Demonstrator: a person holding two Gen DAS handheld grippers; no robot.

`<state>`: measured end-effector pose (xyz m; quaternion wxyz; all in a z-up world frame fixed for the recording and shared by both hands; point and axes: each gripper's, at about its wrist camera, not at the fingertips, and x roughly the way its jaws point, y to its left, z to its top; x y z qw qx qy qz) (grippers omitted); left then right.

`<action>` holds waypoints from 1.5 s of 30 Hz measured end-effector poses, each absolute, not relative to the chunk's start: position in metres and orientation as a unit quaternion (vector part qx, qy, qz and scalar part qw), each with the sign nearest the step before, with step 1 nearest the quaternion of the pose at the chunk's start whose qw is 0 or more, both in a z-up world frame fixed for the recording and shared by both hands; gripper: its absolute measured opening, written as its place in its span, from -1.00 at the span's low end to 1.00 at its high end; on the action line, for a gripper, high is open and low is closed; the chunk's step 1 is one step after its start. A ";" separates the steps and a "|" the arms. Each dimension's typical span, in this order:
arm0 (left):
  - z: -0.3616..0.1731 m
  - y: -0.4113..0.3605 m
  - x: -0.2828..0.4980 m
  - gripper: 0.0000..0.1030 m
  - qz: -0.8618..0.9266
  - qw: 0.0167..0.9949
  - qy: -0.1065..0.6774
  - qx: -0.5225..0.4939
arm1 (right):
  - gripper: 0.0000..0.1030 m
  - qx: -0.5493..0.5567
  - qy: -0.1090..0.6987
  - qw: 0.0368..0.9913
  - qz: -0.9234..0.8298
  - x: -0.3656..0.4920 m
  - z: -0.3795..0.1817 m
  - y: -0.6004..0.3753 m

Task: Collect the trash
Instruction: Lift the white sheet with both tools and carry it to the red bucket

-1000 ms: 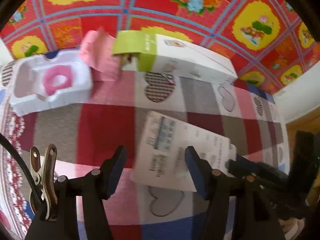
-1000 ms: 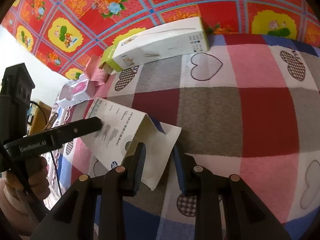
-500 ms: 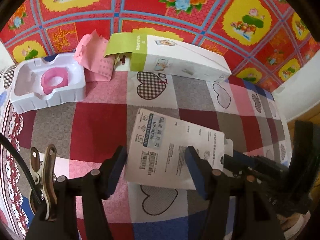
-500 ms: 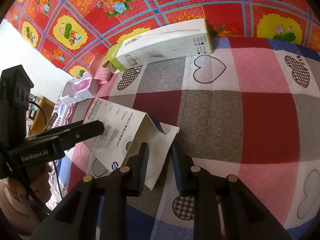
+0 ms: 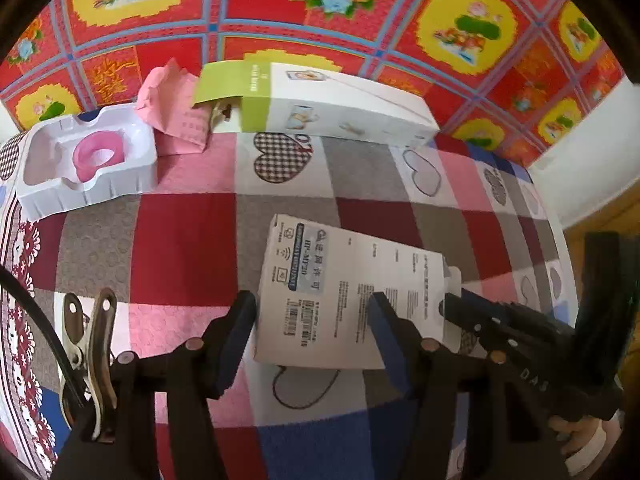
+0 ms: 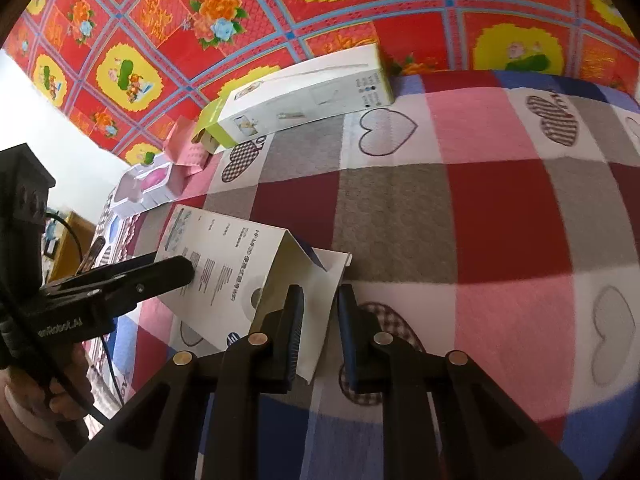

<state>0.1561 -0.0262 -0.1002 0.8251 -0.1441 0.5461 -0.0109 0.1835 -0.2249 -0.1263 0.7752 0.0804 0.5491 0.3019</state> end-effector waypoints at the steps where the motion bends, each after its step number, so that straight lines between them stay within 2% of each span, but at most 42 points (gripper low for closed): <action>1: -0.099 -0.029 0.154 0.17 -0.017 0.826 0.545 -0.141 | -0.61 0.084 0.549 0.777 0.297 0.181 -0.125 -0.228; 23: -0.079 -0.079 0.121 0.17 -0.118 0.827 0.543 -0.084 | -0.61 0.136 0.521 0.821 0.189 0.106 -0.097 -0.286; 45: -0.074 -0.144 0.085 0.16 -0.206 0.815 0.541 -0.021 | -0.61 0.183 0.500 0.843 0.082 0.037 -0.094 -0.342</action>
